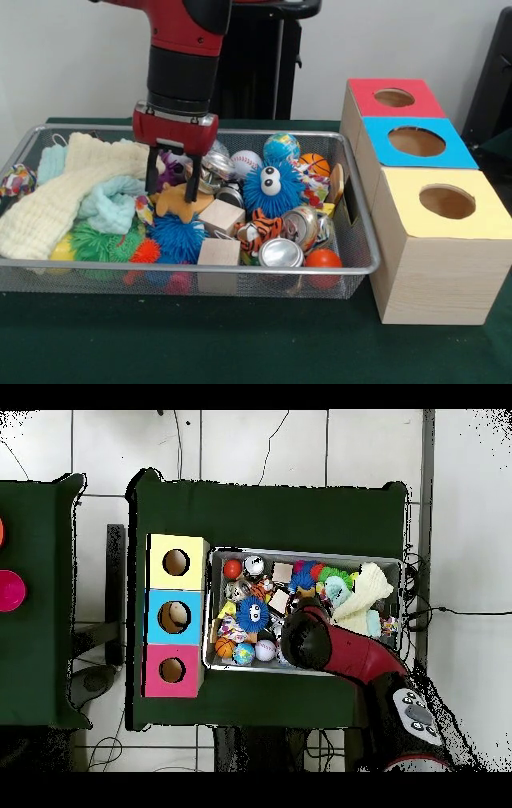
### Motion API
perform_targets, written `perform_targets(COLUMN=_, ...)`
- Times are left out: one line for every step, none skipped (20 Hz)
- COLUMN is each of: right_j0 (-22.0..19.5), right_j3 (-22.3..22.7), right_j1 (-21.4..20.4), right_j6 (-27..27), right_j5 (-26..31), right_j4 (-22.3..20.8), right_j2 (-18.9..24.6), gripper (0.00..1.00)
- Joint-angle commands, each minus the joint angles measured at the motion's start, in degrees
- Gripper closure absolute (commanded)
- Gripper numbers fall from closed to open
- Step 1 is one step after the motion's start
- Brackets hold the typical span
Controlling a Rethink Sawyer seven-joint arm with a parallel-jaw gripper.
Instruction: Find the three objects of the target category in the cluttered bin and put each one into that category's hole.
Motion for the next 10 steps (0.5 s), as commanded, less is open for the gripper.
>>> perform_targets(right_j0=-0.82, right_j3=1.61, right_j1=-1.14, right_j6=8.00, right_j5=1.17, right_j4=-0.54, right_j2=6.31, gripper=0.00)
perform_targets(right_j0=-0.27, right_j3=1.29, right_j1=-1.72, right_j6=8.15, right_j5=2.63, right_j4=0.28, right_j2=6.25, gripper=0.00)
perform_targets(right_j0=0.27, right_j3=0.97, right_j1=-2.30, right_j6=8.30, right_j5=4.09, right_j4=1.09, right_j2=6.19, gripper=0.00)
perform_targets(right_j0=0.62, right_j3=0.75, right_j1=-2.57, right_j6=8.80, right_j5=4.42, right_j4=1.74, right_j2=6.34, gripper=0.00)
perform_targets(right_j0=0.98, right_j3=0.54, right_j1=-2.73, right_j6=8.98, right_j5=4.73, right_j4=2.06, right_j2=6.21, gripper=0.00)
perform_targets(right_j0=1.45, right_j3=0.30, right_j1=-2.77, right_j6=9.23, right_j5=5.17, right_j4=2.45, right_j2=5.77, gripper=0.00)
perform_targets(right_j0=1.38, right_j3=0.37, right_j1=-2.70, right_j6=9.24, right_j5=4.91, right_j4=2.38, right_j2=5.87, gripper=0.00)
perform_targets(right_j0=0.94, right_j3=0.44, right_j1=-2.29, right_j6=9.09, right_j5=4.37, right_j4=2.15, right_j2=6.23, gripper=0.00)
perform_targets(right_j0=0.79, right_j3=0.44, right_j1=-1.99, right_j6=9.07, right_j5=3.94, right_j4=2.02, right_j2=6.35, gripper=0.00)
perform_targets(right_j0=0.19, right_j3=0.36, right_j1=-1.24, right_j6=8.82, right_j5=2.96, right_j4=1.53, right_j2=6.84, gripper=0.00)
